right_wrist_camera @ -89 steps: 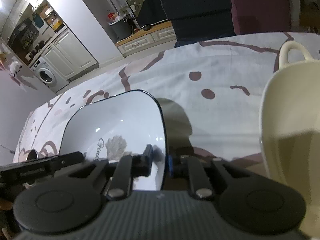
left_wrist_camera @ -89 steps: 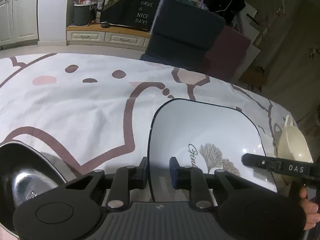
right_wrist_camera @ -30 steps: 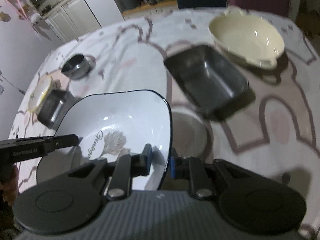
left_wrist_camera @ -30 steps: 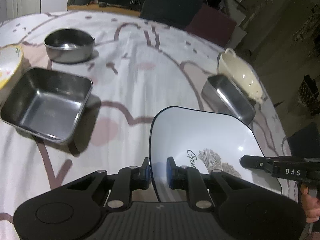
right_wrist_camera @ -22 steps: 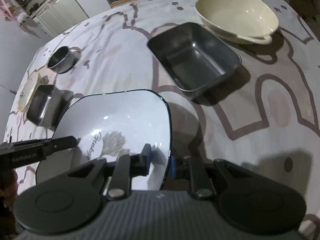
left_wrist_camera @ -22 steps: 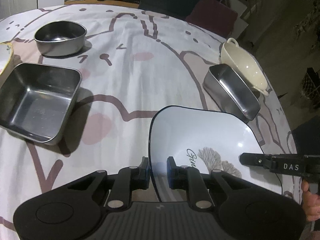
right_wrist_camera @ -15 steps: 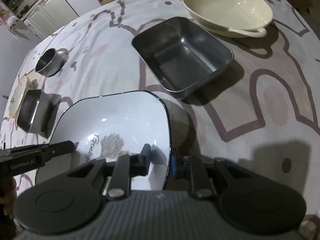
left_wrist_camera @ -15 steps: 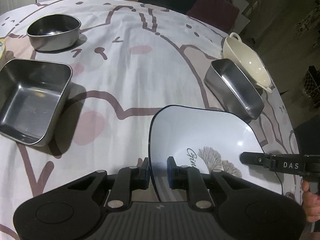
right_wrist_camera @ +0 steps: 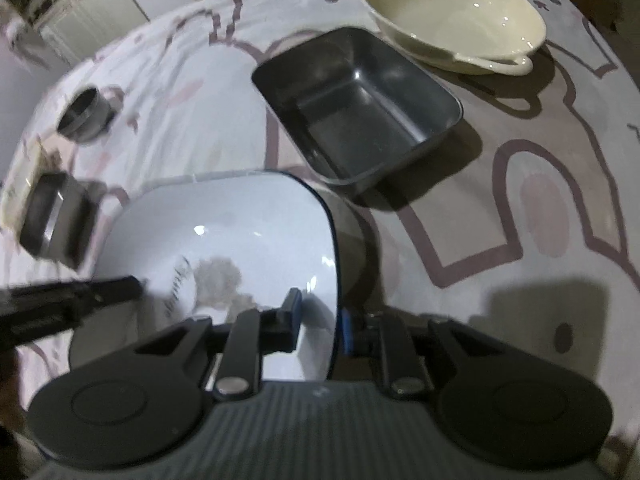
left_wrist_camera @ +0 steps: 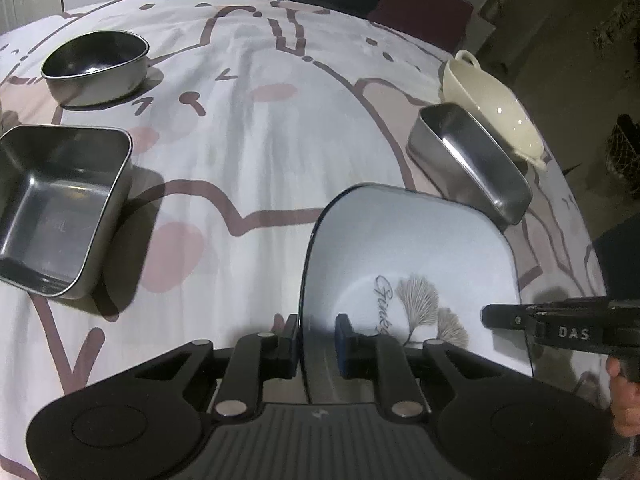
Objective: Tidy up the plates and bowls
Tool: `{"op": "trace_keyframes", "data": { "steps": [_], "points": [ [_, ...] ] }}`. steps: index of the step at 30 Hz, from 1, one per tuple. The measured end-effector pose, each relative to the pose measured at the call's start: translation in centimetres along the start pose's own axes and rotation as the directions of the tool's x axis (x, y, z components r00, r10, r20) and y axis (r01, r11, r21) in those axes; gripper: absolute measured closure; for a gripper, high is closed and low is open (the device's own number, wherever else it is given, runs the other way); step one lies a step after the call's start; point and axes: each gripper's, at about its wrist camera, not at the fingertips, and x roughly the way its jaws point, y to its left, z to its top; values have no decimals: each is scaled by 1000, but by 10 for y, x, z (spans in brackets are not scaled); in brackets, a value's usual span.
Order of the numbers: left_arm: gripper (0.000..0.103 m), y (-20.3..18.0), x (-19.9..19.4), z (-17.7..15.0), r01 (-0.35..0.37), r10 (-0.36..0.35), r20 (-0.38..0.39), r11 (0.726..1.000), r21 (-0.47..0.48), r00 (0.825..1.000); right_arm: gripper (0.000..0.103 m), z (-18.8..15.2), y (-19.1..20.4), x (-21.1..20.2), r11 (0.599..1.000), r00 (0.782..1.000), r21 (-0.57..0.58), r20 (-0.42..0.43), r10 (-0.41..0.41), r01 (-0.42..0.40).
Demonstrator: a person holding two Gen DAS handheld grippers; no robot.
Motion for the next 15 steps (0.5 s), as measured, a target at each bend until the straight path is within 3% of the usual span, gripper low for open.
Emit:
{"op": "trace_keyframes", "data": {
  "steps": [15],
  "points": [
    [83, 2, 0, -2, 4, -4, -18, 1000, -4, 1000, 82, -6, 7, 2, 999, 1000, -40, -1, -25, 25]
  ]
}}
